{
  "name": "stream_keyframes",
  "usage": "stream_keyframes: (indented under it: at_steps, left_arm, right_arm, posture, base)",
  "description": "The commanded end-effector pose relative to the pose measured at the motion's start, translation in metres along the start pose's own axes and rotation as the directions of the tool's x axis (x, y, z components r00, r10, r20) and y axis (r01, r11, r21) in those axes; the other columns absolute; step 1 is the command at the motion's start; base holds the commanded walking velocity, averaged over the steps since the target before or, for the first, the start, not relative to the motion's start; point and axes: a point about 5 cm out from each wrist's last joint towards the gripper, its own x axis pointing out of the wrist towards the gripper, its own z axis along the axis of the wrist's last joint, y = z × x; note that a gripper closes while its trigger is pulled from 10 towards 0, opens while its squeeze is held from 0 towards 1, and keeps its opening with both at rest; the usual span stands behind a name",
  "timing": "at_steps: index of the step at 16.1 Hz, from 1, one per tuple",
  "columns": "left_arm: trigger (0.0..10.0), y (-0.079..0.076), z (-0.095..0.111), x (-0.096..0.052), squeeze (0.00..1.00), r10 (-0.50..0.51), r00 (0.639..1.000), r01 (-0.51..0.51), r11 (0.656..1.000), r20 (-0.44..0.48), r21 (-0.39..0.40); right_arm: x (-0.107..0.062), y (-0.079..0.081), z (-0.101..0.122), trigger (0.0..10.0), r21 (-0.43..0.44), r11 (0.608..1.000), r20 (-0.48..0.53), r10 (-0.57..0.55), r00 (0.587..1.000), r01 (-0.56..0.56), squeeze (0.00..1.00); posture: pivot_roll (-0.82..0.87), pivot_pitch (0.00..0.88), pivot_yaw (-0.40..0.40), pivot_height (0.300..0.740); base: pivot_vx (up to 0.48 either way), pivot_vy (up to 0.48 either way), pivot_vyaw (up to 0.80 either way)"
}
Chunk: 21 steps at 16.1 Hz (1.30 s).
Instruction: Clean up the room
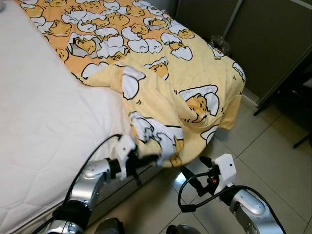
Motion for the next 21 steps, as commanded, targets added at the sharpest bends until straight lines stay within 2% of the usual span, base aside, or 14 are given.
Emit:
stream_keyframes:
  at_steps: [1, 3, 5, 7, 8, 9, 10, 11, 15, 17, 18, 19, 21]
  left_arm:
    - [0.0, -0.004, 0.0, 0.002, 0.0, -0.041, 0.999, 0.041, 0.999, -0.013, 0.006]
    - [0.0, -0.011, -0.003, 0.0, 0.0, -0.127, 0.99, 0.127, 0.992, -0.057, -0.008]
    - [0.0, -0.012, -0.006, 0.0, 0.0, -0.133, 0.988, 0.132, 0.991, -0.084, -0.012]
    - [0.0, -0.01, -0.014, -0.001, 0.0, -0.113, 0.988, 0.11, 0.993, -0.11, -0.029]
    - [0.0, -0.01, -0.021, -0.001, 0.0, -0.095, 0.987, 0.089, 0.995, -0.13, -0.05]
    - [0.0, -0.01, -0.022, -0.001, 0.0, -0.088, 0.987, 0.081, 0.995, -0.134, -0.052]
    - [0.0, -0.009, -0.024, 0.001, 0.0, -0.075, 0.987, 0.067, 0.996, -0.139, -0.059]
    - [0.0, -0.008, -0.025, 0.002, 0.0, -0.071, 0.987, 0.063, 0.996, -0.141, -0.062]
    - [0.0, -0.016, -0.032, 0.007, 0.0, -0.12, 0.98, 0.112, 0.992, -0.161, -0.056]
    - [0.0, -0.023, -0.037, 0.011, 0.0, -0.162, 0.971, 0.155, 0.986, -0.175, -0.057]
    - [0.0, -0.037, -0.045, 0.014, 0.0, -0.238, 0.953, 0.227, 0.971, -0.187, -0.08]
    - [0.0, -0.042, -0.048, 0.017, 0.0, -0.248, 0.951, 0.235, 0.968, -0.185, -0.092]
    - [0.0, -0.042, -0.049, 0.019, 0.0, -0.226, 0.959, 0.212, 0.972, -0.169, -0.099]
  right_arm:
    - [-0.003, -0.006, 0.001, 10.0, -0.011, 1.0, 0.003, -0.012, 1.0, 0.013, 0.04]
    - [-0.001, -0.007, 0.001, 10.0, -0.014, 1.0, 0.006, -0.008, 1.0, 0.008, 0.04]
    - [0.0, -0.006, 0.001, 10.0, -0.015, 1.0, 0.008, -0.003, 1.0, 0.003, 0.04]
    - [-0.004, 0.001, 0.005, 10.0, 0.004, 0.998, 0.033, 0.057, 0.998, -0.057, 0.04]
    - [-0.027, 0.01, 0.001, 10.0, -0.021, 0.99, 0.001, 0.139, 0.99, -0.139, 0.05]
    - [-0.033, 0.012, -0.001, 10.0, -0.026, 0.987, -0.017, 0.159, 0.987, -0.16, 0.05]
    - [-0.052, 0.014, -0.009, 10.0, -0.032, 0.981, -0.064, 0.187, 0.98, -0.189, 0.05]
    - [-0.062, 0.015, -0.012, 10.0, -0.032, 0.979, -0.086, 0.196, 0.977, -0.2, 0.05]
    - [-0.072, 0.025, -0.008, 10.0, -0.053, 0.975, -0.103, 0.21, 0.972, -0.216, 0.05]
    - [-0.07, 0.03, -0.011, 10.0, -0.056, 0.975, -0.12, 0.209, 0.971, -0.217, 0.04]
    - [-0.052, 0.034, -0.021, 10.0, -0.029, 0.983, -0.115, 0.175, 0.978, -0.179, 0.04]
    - [-0.039, 0.039, -0.024, 10.0, -0.018, 0.985, -0.11, 0.166, 0.98, -0.169, 0.05]
    - [-0.011, 0.056, -0.034, 10.0, 0.001, 0.985, -0.116, 0.17, 0.979, -0.171, 0.05]
  posture:
    - [-0.07, 0.061, -0.089, 0.74]
    - [-0.07, 0.055, -0.089, 0.74]
    - [-0.07, 0.05, -0.088, 0.74]
    - [-0.06, 0.045, -0.092, 0.74]
    - [-0.07, 0.043, -0.108, 0.74]
    - [-0.07, 0.043, -0.108, 0.74]
    - [-0.09, 0.04, -0.12, 0.74]
    - [-0.09, 0.038, -0.125, 0.74]
    - [-0.12, 0.03, -0.139, 0.74]
    - [-0.12, 0.028, -0.14, 0.74]
    - [-0.12, 0.022, -0.14, 0.74]
    - [-0.12, 0.02, -0.137, 0.74]
    - [-0.12, 0.019, -0.136, 0.74]
  base:
    - [0.0, 0.0, 0.0]
    - [0.0, 0.0, 0.0]
    - [0.0, 0.0, 0.0]
    - [0.0, 0.0, 0.0]
    - [0.0, 0.0, 0.0]
    - [0.0, 0.0, 0.0]
    - [0.0, 0.0, 0.0]
    - [0.0, 0.0, 0.0]
    - [0.0, 0.0, 0.0]
    - [0.0, 0.0, 0.0]
    - [0.0, 0.0, 0.0]
    - [0.0, 0.0, 0.0]
    - [0.0, 0.0, 0.0]
